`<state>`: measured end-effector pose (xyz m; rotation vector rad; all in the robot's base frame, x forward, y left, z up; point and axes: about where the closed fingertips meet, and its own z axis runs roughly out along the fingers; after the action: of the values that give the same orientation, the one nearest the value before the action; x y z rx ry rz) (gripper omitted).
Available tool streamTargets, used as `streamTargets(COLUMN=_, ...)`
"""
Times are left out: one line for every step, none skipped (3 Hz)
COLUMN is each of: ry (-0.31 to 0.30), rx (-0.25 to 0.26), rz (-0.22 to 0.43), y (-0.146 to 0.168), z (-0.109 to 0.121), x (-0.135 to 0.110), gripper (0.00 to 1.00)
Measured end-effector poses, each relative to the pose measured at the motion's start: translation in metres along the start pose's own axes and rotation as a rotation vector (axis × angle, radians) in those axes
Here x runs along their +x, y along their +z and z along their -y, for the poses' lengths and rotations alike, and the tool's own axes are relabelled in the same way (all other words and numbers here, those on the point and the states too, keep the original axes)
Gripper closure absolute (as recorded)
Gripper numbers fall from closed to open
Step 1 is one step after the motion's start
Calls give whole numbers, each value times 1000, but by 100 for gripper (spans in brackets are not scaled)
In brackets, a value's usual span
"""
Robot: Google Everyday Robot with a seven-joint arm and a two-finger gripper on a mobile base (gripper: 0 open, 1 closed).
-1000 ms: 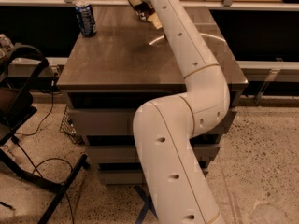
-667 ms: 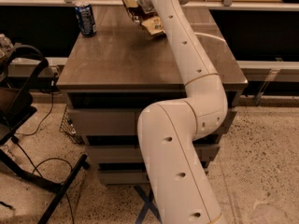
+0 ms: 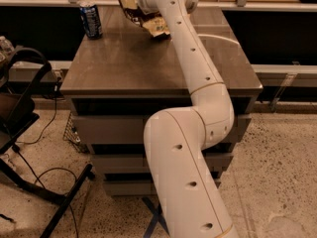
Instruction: Move brown chip bag near pepsi can
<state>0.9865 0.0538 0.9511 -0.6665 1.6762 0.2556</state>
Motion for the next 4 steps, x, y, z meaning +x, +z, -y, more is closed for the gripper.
streamTargets(ry=0, rx=-3, rz=-3, y=2, z=-2, x=2, gripper=62)
streamTargets(ry=0, rx=-6, rz=-6, y=5, z=-5, x=4, gripper=39)
streamTargets(ry=0, rx=-9, rz=-8, y=7, z=-7, x=5, gripper=16)
streamTargets(ry=0, rx=-13, rz=-11, y=9, z=-10, x=7, gripper=0)
